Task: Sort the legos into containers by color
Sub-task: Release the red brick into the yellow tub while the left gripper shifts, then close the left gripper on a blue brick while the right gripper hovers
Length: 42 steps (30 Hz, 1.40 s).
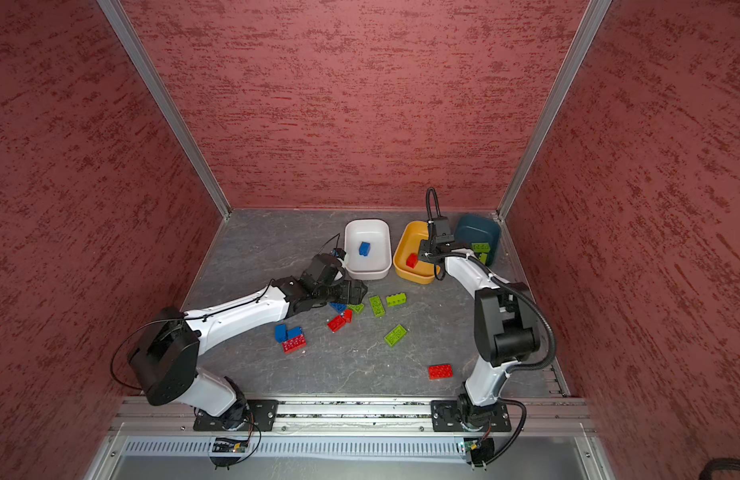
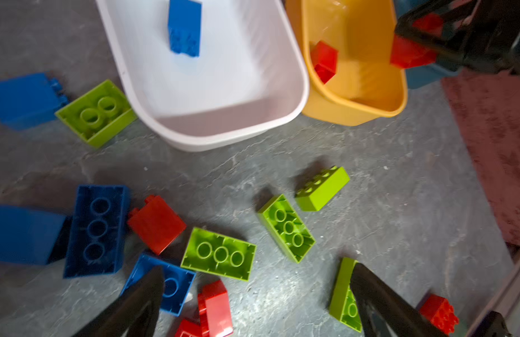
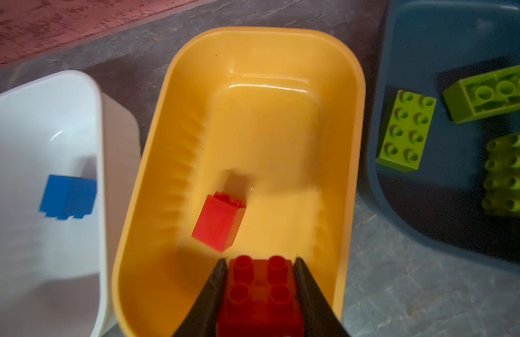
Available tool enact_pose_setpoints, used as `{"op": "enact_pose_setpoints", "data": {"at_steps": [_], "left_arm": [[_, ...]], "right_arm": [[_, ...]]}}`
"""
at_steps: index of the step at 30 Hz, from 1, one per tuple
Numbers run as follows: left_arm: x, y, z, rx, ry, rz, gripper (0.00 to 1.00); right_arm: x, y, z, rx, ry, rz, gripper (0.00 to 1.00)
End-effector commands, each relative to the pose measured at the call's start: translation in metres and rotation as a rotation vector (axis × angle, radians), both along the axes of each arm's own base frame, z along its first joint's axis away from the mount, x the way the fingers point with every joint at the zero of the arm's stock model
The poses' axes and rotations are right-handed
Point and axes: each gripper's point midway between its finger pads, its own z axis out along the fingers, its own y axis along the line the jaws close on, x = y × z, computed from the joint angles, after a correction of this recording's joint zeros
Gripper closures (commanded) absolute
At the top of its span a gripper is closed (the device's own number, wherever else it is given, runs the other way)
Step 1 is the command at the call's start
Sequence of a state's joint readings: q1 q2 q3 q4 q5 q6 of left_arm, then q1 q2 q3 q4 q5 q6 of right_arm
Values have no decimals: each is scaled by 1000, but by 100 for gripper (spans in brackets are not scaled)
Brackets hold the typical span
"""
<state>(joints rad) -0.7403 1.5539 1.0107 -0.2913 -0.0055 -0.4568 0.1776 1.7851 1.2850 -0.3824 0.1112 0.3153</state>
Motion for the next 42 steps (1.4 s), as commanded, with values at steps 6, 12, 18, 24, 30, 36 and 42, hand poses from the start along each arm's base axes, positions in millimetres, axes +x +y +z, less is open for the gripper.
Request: {"op": "enact_pose_setpoints", "data": {"at_steps": [6,12,18,24,30,36,42], "left_arm": [[-7,49,-53,204,202,157,2],[0,61,-64,264,244,245,18],[3,67,-66,277,253,290,26],[7,98,-66,237,263,395,26],[25,94,-70,232,286,301,26],[43,98,-74,273,269,310,38],[59,110,-62,225,227,396,30]], "right_arm": [[22,-15,37,-139,-45,-2,41],[2,-11,59,-65,-103,-13,1],[-23,-16,78,-29,-170,-45,1],[-44,-21,81,-11,-194,-68,1],[-51,-24,86,3,-221,-86,1],[-53,-23,85,15,-219,-90,1],[-56,-21,76,30,-194,-87,1]]}}
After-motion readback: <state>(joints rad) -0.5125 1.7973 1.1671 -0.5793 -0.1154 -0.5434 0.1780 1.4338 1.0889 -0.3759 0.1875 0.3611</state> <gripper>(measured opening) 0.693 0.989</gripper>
